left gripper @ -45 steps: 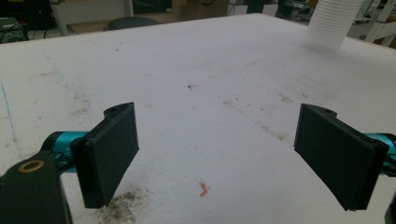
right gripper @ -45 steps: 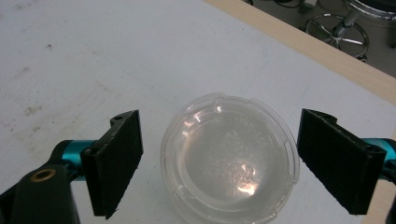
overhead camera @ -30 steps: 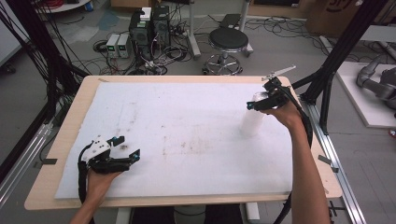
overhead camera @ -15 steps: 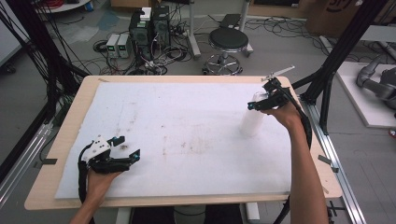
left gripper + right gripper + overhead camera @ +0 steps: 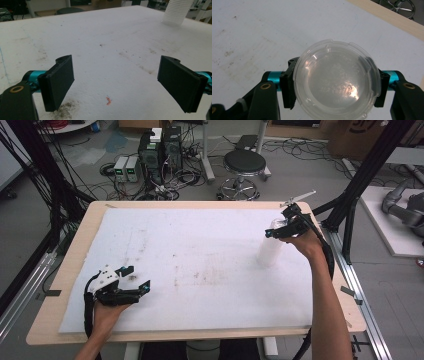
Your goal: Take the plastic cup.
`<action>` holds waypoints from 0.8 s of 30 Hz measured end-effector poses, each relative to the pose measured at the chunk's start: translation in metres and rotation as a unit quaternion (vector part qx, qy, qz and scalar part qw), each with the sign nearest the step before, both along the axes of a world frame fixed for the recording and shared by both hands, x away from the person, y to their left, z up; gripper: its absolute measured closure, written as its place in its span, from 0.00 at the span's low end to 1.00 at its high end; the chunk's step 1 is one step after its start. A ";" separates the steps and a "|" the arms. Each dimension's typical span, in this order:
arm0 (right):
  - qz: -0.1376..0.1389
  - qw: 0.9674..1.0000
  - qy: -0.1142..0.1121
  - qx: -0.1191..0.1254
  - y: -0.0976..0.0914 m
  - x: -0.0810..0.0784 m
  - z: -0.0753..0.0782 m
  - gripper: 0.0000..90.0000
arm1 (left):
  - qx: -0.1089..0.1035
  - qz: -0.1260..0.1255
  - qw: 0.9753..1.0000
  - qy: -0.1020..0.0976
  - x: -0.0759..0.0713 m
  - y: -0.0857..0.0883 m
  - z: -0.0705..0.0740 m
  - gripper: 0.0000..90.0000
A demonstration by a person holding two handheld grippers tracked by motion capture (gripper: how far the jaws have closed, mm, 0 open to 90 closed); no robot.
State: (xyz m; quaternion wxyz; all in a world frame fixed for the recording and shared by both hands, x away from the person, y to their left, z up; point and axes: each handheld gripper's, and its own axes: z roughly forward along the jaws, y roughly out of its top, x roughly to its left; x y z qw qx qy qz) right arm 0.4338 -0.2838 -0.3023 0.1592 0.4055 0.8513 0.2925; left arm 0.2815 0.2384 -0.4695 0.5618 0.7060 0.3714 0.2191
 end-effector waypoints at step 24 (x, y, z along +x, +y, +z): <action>0.018 0.996 -0.079 0.035 0.003 -0.028 0.093 0.45 | -0.001 0.000 1.000 0.003 0.000 0.000 0.000 0.15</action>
